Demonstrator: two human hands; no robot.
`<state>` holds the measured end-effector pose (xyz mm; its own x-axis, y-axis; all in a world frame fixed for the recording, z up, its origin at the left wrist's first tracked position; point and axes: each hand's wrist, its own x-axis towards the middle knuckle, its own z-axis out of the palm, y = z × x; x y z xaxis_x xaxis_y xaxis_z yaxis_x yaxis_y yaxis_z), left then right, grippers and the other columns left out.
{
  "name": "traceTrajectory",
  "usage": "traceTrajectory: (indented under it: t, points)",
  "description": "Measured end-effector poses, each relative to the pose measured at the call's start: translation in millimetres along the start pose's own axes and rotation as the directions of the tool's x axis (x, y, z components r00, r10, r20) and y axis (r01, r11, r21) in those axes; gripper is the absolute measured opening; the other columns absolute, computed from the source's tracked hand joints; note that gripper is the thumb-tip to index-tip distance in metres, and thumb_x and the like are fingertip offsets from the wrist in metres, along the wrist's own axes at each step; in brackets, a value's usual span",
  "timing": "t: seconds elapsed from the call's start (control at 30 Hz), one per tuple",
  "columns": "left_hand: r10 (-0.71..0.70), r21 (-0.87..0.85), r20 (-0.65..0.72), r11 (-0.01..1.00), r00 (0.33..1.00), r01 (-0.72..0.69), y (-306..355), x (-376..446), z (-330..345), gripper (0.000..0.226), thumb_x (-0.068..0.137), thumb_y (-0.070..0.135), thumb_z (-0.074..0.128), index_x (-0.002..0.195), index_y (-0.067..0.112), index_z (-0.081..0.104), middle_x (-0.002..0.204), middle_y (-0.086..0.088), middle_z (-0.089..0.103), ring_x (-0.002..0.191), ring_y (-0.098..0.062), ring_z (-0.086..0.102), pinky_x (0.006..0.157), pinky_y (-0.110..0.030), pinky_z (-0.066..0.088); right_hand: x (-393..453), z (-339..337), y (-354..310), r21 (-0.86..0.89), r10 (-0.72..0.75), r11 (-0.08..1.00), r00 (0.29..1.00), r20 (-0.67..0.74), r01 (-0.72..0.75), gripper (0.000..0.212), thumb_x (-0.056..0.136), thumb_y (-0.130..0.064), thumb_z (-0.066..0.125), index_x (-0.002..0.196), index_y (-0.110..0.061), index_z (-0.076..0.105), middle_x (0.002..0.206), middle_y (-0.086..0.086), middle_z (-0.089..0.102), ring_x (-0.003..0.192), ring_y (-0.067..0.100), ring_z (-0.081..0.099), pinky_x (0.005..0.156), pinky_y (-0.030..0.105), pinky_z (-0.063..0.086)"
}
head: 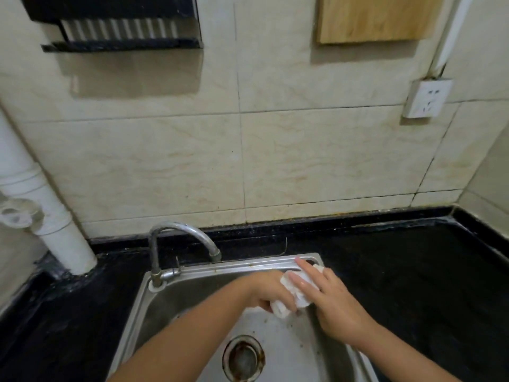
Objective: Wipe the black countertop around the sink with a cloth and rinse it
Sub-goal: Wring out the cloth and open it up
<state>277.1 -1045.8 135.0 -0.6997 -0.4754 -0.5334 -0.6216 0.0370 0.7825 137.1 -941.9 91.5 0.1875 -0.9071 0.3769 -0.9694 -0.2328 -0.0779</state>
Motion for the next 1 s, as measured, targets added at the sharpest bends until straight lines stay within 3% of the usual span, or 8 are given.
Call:
traceTrajectory:
  t: [0.1,0.23,0.33,0.4,0.53,0.67,0.87,1.0]
  points:
    - [-0.02,-0.077,0.088,0.997,0.996,0.026,2.4,-3.6,-10.4,0.033,0.075,-0.004,0.062,0.101,0.015,0.055,0.101,-0.007,0.057,0.102,-0.023,0.058,0.084,-0.034,0.049,17.6,3.2,-3.4,-0.116,0.058,0.991,0.996,-0.075,-0.066,0.116,0.037,-0.02,0.09,0.136,-0.018,0.03,0.105,0.007,0.056,0.079,0.018,0.053,0.066,0.022,0.044]
    - [-0.051,0.15,0.084,0.988,0.995,0.038,9.3,-13.8,-15.1,0.019,0.079,0.007,0.067,0.091,0.016,0.054,0.09,-0.005,0.054,0.087,-0.021,0.05,0.069,-0.025,0.041,46.8,1.1,-3.3,-0.35,-0.086,0.937,0.968,-0.235,-0.001,0.057,0.041,-0.015,0.079,0.09,-0.01,0.051,0.054,0.0,0.056,0.054,0.019,0.047,0.057,0.025,0.023]
    - [0.183,0.724,-0.09,0.687,0.979,-0.062,14.0,-18.6,-13.9,0.025,0.083,0.017,0.061,0.104,0.003,0.059,0.098,-0.015,0.06,0.087,-0.028,0.054,0.059,-0.028,0.037,63.7,-7.1,-7.4,-0.331,0.002,0.943,1.0,-0.015,-0.007,0.036,0.032,-0.04,0.073,0.054,-0.018,0.056,0.04,0.0,0.049,0.035,0.014,0.046,0.04,0.019,0.032]
    - [0.257,0.865,-0.162,0.502,0.953,0.011,14.2,-19.1,-11.2,0.028,0.087,0.015,0.054,0.111,0.001,0.054,0.11,-0.018,0.06,0.098,-0.033,0.056,0.073,-0.035,0.042,71.1,-14.5,-16.3,-0.283,0.108,0.956,0.989,0.101,-0.075,0.033,0.047,-0.041,0.075,0.067,-0.016,0.064,0.057,0.005,0.064,0.05,0.017,0.062,0.046,0.02,0.045]
    - [0.5,0.963,-0.186,0.265,0.846,0.055,-2.9,-17.6,-19.6,0.038,0.078,0.012,0.064,0.111,0.002,0.048,0.108,-0.015,0.059,0.095,-0.032,0.06,0.074,-0.036,0.045,85.5,-21.7,-30.4,-0.023,0.308,0.934,0.769,0.561,-0.357,0.026,0.087,-0.017,0.048,0.108,-0.01,0.061,0.111,0.008,0.064,0.101,0.024,0.06,0.08,0.029,0.044]
    - [0.673,0.971,-0.126,0.234,0.729,-0.049,-29.5,-6.1,-28.9,0.067,0.019,0.027,0.085,0.07,0.017,0.041,0.046,0.004,0.051,0.034,-0.008,0.046,0.031,-0.019,0.027,93.5,-19.7,-33.5,0.189,0.224,0.83,0.623,0.75,-0.525,0.013,0.08,-0.004,0.05,0.071,-0.011,0.057,0.073,0.006,0.058,0.06,0.014,0.048,0.056,0.022,0.038]
    - [0.841,0.993,-0.016,0.075,0.541,-0.087,-44.3,-0.6,-30.3,0.01,0.063,0.02,0.046,0.067,0.018,0.038,0.045,0.006,0.049,0.033,-0.008,0.046,0.03,-0.02,0.027,88.0,-8.8,-27.3,0.192,0.167,0.456,0.295,0.941,-0.869,0.025,0.074,0.005,0.036,0.059,-0.013,0.032,0.035,-0.002,0.025,0.027,0.006,0.02,0.037,0.008,0.017]
    - [0.858,0.993,0.0,0.061,0.513,-0.102,-45.1,2.2,-27.5,0.017,0.064,0.021,0.04,0.052,0.017,0.051,0.044,0.004,0.049,0.032,-0.009,0.045,0.029,-0.019,0.026,81.5,-9.6,-28.5,0.262,0.125,0.384,0.331,0.935,-0.885,0.029,0.076,0.007,0.034,0.056,-0.013,0.029,0.032,-0.004,0.024,0.025,0.005,0.02,0.036,0.006,0.017]
